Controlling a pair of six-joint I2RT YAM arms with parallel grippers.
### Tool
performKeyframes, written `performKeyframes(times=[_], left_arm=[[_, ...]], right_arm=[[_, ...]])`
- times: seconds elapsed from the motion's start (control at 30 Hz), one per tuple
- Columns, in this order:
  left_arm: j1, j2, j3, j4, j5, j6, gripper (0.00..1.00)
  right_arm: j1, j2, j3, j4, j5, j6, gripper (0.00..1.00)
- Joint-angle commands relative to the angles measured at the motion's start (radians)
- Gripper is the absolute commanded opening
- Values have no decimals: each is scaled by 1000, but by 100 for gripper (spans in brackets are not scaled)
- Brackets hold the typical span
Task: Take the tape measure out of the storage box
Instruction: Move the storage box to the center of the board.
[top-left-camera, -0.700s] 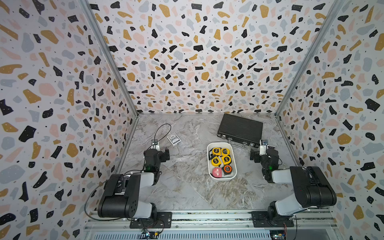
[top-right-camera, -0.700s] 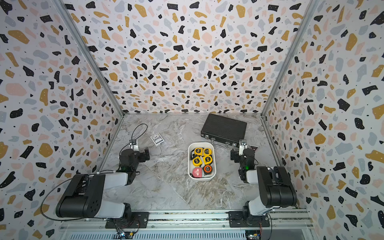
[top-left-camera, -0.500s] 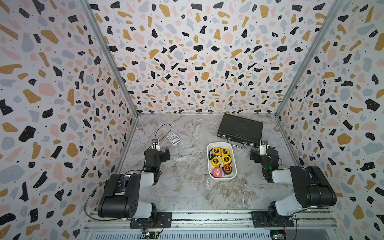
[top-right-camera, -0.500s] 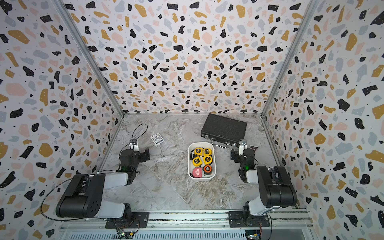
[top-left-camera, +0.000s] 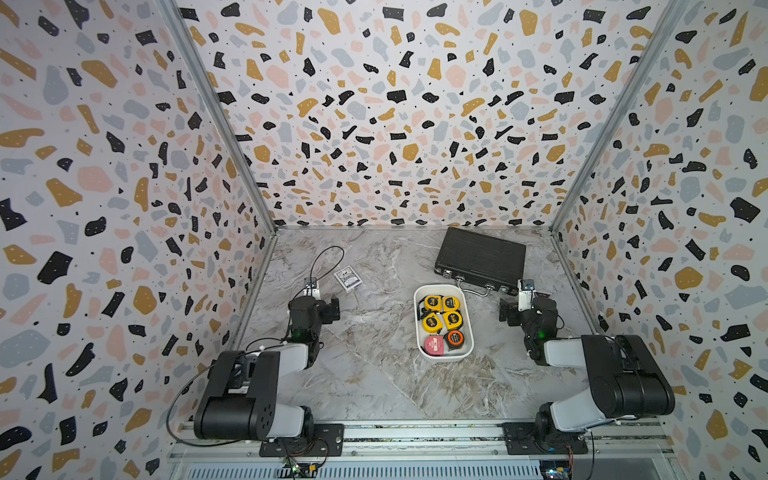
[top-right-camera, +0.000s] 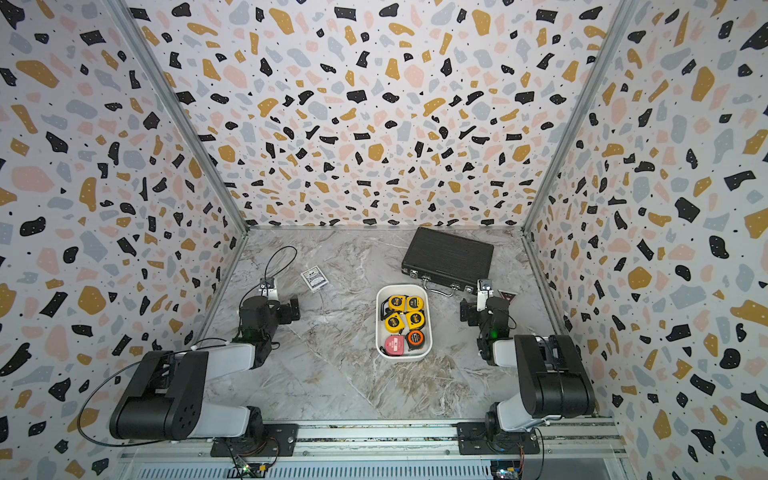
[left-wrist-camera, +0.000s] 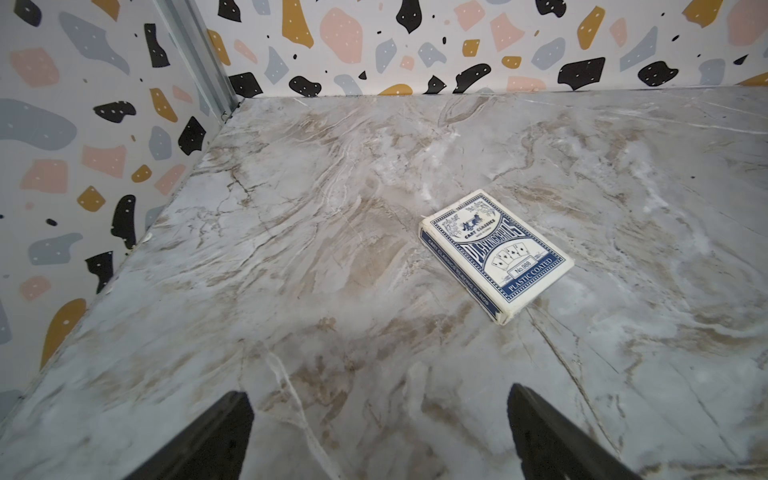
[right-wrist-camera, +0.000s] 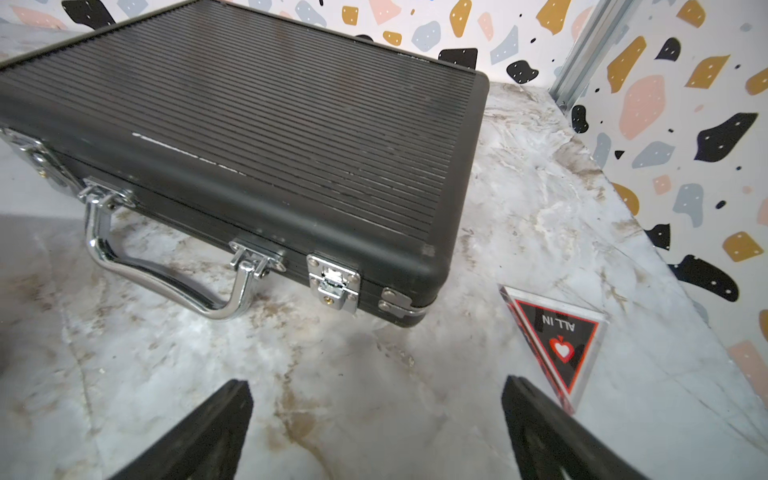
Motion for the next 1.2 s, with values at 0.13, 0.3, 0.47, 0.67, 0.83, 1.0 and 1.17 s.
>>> performKeyframes(times=[0.13, 0.3, 0.47, 0.67, 0.83, 1.0, 1.17], left_arm=[[-5, -155, 136, -279, -2, -5, 100], [-7, -198, 298, -592, 98, 2, 98], [-15, -168, 437, -844, 160, -82, 97], [-67, -150, 487, -979, 265, -237, 100], [-161, -112, 508, -1016, 267, -289, 100], [-241, -80, 513, -1036, 265, -342, 100], [-303, -67, 510, -1049, 255, -360, 100]], right_arm=[[5, -217, 152, -417, 23, 89, 99], [41, -269, 266, -719, -60, 171, 99], [129, -279, 316, -851, -137, 236, 99], [206, -198, 359, -903, -287, 347, 99], [276, -114, 374, -858, -361, 425, 99], [341, -33, 408, -801, -423, 493, 99], [400, 15, 442, -768, -451, 544, 99]])
